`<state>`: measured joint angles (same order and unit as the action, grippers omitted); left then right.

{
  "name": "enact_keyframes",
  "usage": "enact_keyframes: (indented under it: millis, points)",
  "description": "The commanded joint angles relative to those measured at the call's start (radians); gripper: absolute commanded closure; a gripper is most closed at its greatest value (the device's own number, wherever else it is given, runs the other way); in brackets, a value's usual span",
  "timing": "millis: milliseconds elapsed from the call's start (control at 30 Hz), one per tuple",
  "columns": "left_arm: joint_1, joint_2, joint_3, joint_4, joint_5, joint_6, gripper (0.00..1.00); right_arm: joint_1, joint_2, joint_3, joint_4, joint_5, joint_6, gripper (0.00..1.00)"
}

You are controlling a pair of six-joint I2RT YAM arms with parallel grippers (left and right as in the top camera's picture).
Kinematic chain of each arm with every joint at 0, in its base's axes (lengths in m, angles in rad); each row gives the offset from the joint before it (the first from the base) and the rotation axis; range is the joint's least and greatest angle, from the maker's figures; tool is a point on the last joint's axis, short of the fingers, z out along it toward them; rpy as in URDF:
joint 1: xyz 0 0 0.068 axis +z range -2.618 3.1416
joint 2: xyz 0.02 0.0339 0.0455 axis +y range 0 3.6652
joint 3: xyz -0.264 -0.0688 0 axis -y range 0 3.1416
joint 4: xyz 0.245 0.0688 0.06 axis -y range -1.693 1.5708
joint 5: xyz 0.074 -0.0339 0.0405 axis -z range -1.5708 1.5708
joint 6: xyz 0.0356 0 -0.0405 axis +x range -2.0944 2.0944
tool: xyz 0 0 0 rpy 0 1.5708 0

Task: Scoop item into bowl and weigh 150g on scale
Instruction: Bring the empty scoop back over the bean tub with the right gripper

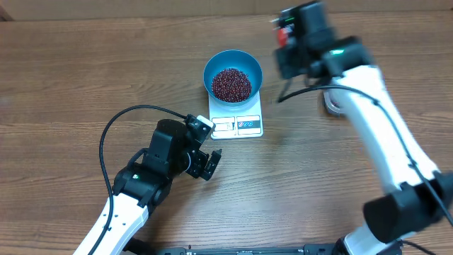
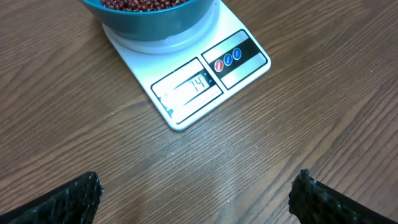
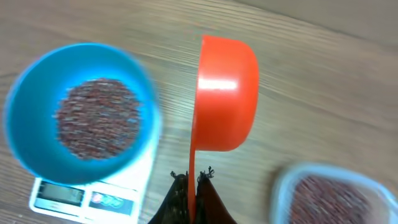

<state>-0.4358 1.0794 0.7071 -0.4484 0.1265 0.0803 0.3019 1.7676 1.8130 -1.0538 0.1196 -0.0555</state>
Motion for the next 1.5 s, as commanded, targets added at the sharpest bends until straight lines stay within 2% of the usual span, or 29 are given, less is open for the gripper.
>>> enact_keyframes:
  millis: [0,167,400,767,1467]
  points:
    - [0.003,0.005,-0.003,0.002,-0.006,-0.010,0.00,-0.094,-0.054,0.029,-0.048,-0.035,0.005,0.96]
    - [0.003,0.005,-0.003,0.002,-0.006,-0.009,0.01,-0.251,-0.053,0.012,-0.166,-0.027,0.002,0.96]
    - [0.004,0.005,-0.003,0.002,-0.006,-0.009,0.00,-0.387,-0.042,-0.084,-0.172,0.026,0.002,0.96]
    - [0.003,0.005,-0.003,0.002,-0.006,-0.009,0.01,-0.397,0.069,-0.159,-0.157,0.219,0.001,0.96]
    - [0.004,0.005,-0.003,0.002,-0.006,-0.009,0.01,-0.397,0.193,-0.164,-0.114,0.220,-0.006,0.96]
